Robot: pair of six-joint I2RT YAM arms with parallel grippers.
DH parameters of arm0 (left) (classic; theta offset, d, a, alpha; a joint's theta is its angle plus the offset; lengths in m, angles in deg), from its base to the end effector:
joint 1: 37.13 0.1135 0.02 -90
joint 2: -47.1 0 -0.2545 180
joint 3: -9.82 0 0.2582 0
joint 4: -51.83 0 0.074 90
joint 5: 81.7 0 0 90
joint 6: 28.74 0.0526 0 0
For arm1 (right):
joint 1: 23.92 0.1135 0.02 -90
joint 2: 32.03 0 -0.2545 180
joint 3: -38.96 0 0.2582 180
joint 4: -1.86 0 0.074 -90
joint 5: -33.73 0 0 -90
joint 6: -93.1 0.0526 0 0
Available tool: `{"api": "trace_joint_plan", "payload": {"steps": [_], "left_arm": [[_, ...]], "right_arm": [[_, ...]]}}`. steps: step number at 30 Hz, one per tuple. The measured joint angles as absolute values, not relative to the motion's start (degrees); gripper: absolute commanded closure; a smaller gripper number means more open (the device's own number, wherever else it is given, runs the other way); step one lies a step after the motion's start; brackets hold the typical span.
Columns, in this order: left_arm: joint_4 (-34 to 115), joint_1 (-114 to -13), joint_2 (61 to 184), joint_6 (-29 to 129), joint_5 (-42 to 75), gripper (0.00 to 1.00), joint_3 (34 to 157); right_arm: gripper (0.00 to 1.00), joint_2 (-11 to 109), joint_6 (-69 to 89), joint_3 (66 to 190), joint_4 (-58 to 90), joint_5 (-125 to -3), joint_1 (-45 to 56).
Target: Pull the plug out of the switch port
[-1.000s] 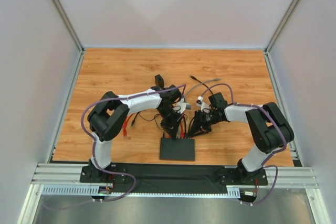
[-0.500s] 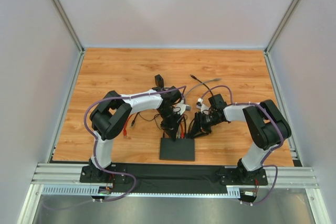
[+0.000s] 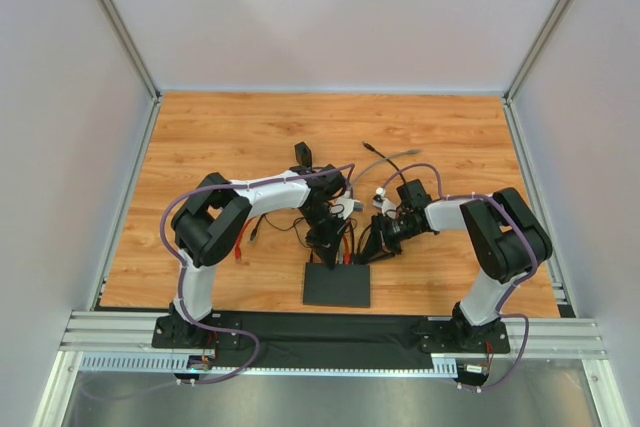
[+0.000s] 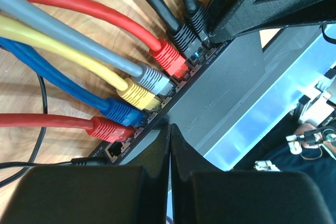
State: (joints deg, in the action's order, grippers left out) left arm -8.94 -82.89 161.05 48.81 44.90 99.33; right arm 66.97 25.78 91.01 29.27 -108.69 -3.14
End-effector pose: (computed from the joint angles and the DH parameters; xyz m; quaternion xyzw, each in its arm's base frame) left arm 0.2343 -0.2856 0.1234 -0.2844 -0.9050 0.2934 0.1179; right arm 0.2327 0.1329 0.0740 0.0453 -0.8897 -0.4517 0.0486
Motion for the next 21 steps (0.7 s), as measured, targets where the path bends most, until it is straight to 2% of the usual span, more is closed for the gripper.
{"api": "trace_joint_plan", "payload": {"steps": [5, 6, 8, 12, 21], "left_arm": [[-9.0, -82.9, 161.4, 48.8, 45.7, 1.00, 99.3], [-9.0, -82.9, 161.4, 48.8, 45.8, 1.00, 99.3], [-9.0, -82.9, 161.5, 48.8, 45.9, 1.00, 99.3], [-9.0, -82.9, 161.6, 48.8, 46.2, 1.00, 99.3], [-8.9, -82.9, 161.9, 48.8, 46.9, 1.00, 99.3]], "right_arm": [[0.89, 67.4, 25.8, 91.0, 28.8, -109.7, -3.2], [0.86, 67.4, 25.8, 91.0, 28.8, -109.7, -3.2], [0.72, 67.4, 25.8, 91.0, 28.9, -109.7, -3.2], [0.68, 67.4, 25.8, 91.0, 28.7, -109.5, -3.1], [0.72, 69.0, 25.7, 91.7, 28.9, -110.3, -3.0]]}}
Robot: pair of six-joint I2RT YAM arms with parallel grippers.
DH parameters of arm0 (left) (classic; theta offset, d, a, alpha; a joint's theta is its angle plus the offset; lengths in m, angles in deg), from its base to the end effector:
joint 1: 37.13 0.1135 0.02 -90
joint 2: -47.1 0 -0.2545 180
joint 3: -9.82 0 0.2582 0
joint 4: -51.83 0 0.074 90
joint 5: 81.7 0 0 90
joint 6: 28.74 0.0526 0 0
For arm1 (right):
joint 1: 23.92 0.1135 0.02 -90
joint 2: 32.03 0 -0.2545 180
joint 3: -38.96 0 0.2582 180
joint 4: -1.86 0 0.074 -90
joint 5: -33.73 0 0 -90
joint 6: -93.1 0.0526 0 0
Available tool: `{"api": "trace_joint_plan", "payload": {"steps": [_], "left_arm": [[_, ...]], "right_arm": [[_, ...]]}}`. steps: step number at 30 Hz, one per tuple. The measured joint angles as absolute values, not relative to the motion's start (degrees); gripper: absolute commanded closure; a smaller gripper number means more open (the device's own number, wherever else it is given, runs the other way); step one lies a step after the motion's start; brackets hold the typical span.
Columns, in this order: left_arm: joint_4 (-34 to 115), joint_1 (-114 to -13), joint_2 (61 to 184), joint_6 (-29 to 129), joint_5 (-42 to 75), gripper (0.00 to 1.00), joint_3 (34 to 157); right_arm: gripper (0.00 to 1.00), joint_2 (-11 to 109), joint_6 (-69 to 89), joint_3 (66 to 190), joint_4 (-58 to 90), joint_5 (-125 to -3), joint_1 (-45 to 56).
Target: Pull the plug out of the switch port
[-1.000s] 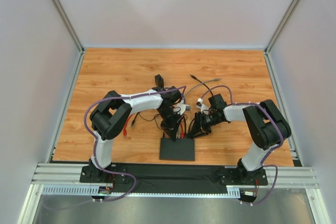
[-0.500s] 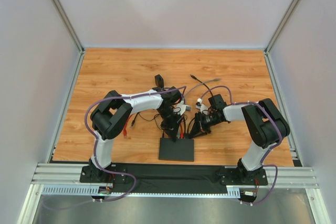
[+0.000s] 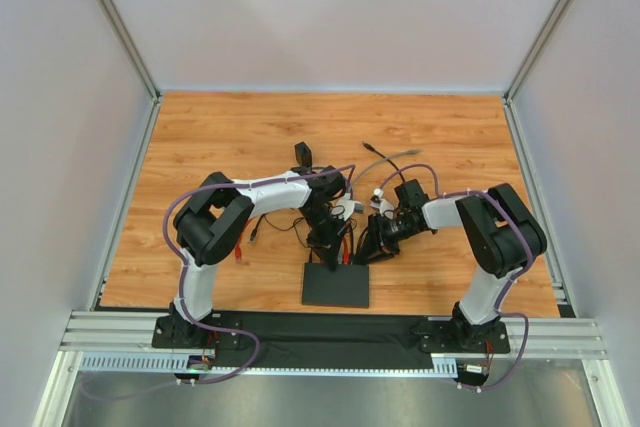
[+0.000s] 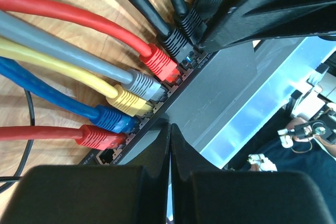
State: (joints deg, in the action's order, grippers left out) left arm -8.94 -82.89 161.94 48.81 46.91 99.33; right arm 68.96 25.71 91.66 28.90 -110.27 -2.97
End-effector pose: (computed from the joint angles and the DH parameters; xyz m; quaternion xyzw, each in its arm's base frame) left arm 0.2333 -0.2866 0.1192 -0.2811 -0.9004 0.3043 0.1327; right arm 0.2340 0.1352 0.0691 0.0452 -0.8845 -0.4603 0.0614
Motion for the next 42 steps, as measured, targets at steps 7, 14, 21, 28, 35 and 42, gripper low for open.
{"api": "trace_joint_plan", "payload": {"steps": [7, 14, 21, 28, 35, 42], "left_arm": [[-8.9, -82.9, 162.3, 48.8, 48.0, 1.00, 99.3], [-8.8, -82.9, 162.4, 48.8, 48.3, 1.00, 99.3], [-8.5, -82.9, 162.4, 48.8, 48.4, 1.00, 99.2], [-7.9, -82.9, 162.4, 48.5, 49.2, 1.00, 98.5], [-7.5, -82.9, 162.4, 47.7, 50.3, 1.00, 97.4], [-7.3, -82.9, 162.3, 47.6, 51.2, 1.00, 96.7]], "right_arm": [[0.79, 70.5, 25.7, 92.6, 28.9, -111.1, -2.6], [1.00, 70.7, 25.7, 92.7, 28.9, -111.3, -2.6], [1.00, 70.7, 25.8, 92.9, 29.2, -110.9, -2.6], [1.00, 68.1, 29.8, 92.9, 29.1, -106.1, -1.9], [1.00, 66.3, 33.1, 93.9, 25.8, -98.2, -2.0], [1.00, 64.9, 33.6, 94.5, 26.3, -95.1, -1.9]]}}
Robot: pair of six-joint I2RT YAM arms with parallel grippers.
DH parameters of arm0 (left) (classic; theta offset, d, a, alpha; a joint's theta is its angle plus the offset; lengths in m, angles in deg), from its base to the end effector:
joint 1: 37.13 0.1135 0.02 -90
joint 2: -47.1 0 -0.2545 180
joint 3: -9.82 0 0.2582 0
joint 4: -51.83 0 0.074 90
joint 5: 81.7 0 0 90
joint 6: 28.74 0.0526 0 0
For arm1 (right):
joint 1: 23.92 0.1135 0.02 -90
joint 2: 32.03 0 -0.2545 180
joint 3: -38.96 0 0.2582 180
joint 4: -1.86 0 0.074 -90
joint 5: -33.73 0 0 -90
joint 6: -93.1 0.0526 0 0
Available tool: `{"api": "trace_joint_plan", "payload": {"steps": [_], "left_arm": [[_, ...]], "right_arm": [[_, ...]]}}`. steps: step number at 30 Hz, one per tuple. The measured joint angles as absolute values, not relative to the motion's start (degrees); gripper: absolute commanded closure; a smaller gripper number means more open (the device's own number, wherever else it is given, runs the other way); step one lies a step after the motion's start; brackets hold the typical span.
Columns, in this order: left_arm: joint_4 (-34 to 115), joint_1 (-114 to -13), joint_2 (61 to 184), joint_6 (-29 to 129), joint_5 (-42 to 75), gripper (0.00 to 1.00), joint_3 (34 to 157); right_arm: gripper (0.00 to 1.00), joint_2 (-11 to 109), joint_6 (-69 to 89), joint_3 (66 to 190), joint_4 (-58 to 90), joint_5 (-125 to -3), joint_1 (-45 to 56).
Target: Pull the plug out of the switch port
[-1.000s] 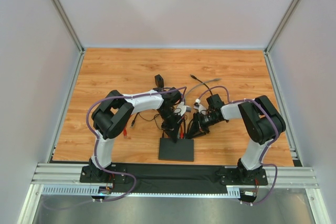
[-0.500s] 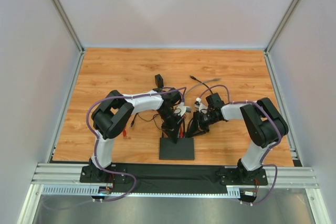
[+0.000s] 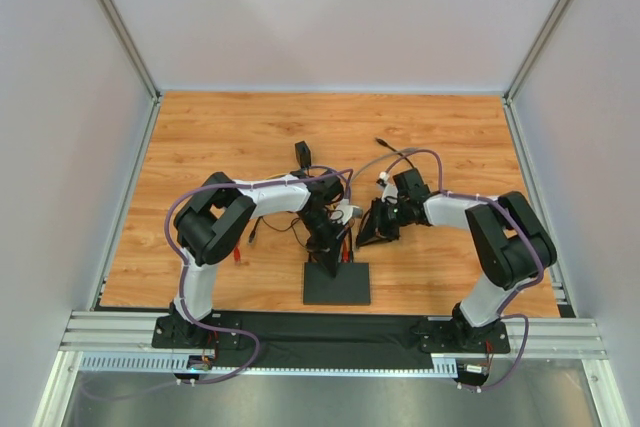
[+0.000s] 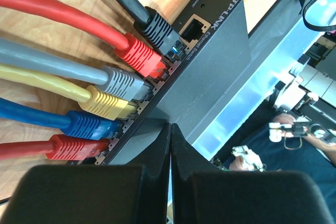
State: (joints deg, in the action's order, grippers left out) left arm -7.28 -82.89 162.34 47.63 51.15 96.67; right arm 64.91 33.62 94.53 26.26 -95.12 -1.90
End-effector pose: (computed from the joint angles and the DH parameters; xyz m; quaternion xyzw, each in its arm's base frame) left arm 0.2259 -0.2833 0.1085 -0.2652 -0.8921 0.3273 0.1633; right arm 0.2581 0.1400 0.0906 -0.0013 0.9247 0.3792 0.0336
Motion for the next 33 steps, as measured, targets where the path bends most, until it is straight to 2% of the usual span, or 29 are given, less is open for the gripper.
{"api": "trace_joint_plan", "payload": {"steps": [2, 6, 9, 13, 17, 25, 33], "left_arm": [[-7.2, -82.9, 162.1, 47.7, 51.1, 1.00, 96.6], [-7.5, -83.1, 160.9, 48.1, 48.8, 0.87, 96.4], [-8.3, -83.2, 159.0, 49.0, 45.4, 0.82, 96.9], [-9.9, -83.1, 157.4, 49.9, 42.9, 0.81, 99.9], [-10.7, -83.1, 156.1, 50.3, 42.1, 0.81, 103.4], [-11.5, -81.1, 154.0, 50.3, 41.6, 0.81, 106.1], [-12.9, -76.8, 148.6, 50.3, 39.2, 0.77, 106.3]], "right_arm": [[1.00, 64.5, 33.2, 96.1, 28.5, -93.9, -1.9], [1.00, 63.0, 31.4, 102.3, 37.4, -89.5, -1.9], [1.00, 61.0, 29.6, 109.4, 47.0, -85.0, -1.9], [1.00, 57.6, 28.2, 115.1, 57.3, -79.6, -2.0], [1.00, 55.1, 28.1, 115.6, 65.7, -76.1, -3.2], [1.00, 55.1, 27.5, 118.7, 81.3, -63.8, -10.8], [1.00, 54.4, 28.1, 138.2, 90.0, -60.0, -11.8]]}}
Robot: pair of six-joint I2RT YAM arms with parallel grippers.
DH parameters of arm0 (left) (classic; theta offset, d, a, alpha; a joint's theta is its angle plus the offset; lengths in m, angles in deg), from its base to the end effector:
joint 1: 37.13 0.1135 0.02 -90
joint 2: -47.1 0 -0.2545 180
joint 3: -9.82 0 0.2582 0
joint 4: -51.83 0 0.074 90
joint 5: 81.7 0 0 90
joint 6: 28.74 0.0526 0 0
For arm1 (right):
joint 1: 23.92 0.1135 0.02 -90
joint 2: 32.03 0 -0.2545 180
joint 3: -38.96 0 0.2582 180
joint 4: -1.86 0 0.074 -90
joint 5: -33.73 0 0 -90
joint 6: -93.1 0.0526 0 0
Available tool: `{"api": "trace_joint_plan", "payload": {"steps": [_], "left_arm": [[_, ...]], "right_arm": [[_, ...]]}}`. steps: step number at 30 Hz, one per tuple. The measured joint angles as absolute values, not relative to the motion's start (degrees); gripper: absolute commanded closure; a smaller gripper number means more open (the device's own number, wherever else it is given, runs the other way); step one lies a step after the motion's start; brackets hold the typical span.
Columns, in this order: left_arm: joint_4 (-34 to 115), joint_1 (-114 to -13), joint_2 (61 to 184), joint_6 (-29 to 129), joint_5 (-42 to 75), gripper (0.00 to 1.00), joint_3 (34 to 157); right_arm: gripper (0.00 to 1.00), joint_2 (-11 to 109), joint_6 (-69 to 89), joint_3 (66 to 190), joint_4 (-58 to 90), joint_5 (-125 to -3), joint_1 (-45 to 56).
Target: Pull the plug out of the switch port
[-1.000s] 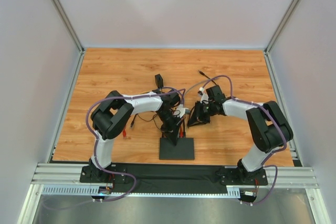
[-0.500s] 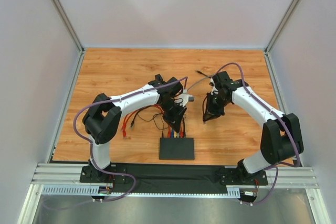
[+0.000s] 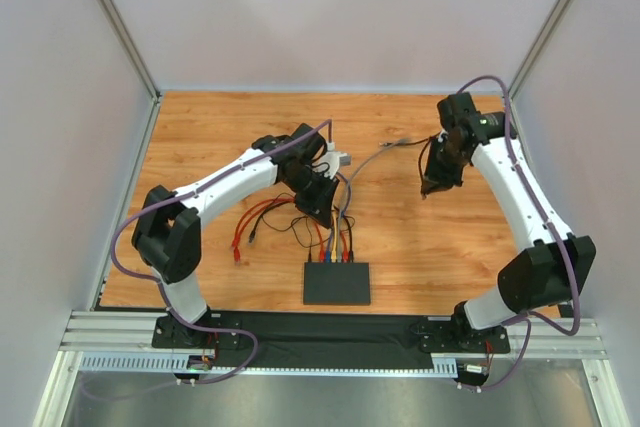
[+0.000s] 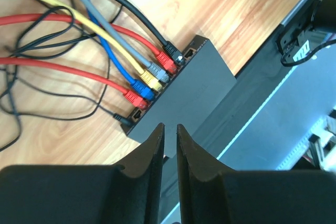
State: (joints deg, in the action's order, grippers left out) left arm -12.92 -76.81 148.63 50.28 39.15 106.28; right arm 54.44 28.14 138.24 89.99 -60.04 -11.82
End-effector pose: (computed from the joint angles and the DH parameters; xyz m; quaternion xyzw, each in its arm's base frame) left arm 0.2669 -0.2565 0.2282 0.2804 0.9079 -0.3089 0.0406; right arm 0.2810 0.0638 0.3024 0.1075 0.9854 0.0716 0.1107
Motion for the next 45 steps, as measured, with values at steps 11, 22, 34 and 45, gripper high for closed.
{"api": "trace_joint_plan", "payload": {"steps": [11, 22, 34, 45], "left_arm": [[-13.6, -76.7, 145.3, 50.5, 35.2, 0.75, 106.8], [-13.1, -76.7, 145.1, 50.5, 36.3, 0.75, 105.9], [-12.5, -76.7, 144.5, 51.4, 36.7, 0.74, 104.0], [-12.0, -76.6, 144.3, 51.6, 38.0, 0.73, 103.6]], "right_arm": [[1.00, 53.2, 28.4, 164.9, 92.2, -51.8, -13.0], [1.00, 67.9, 20.7, 173.1, 85.8, -55.3, -19.5], [1.00, 62.3, 23.2, 139.7, 69.4, -65.2, -32.0], [1.00, 62.8, 22.4, 126.5, 69.4, -63.7, -37.0]]}}
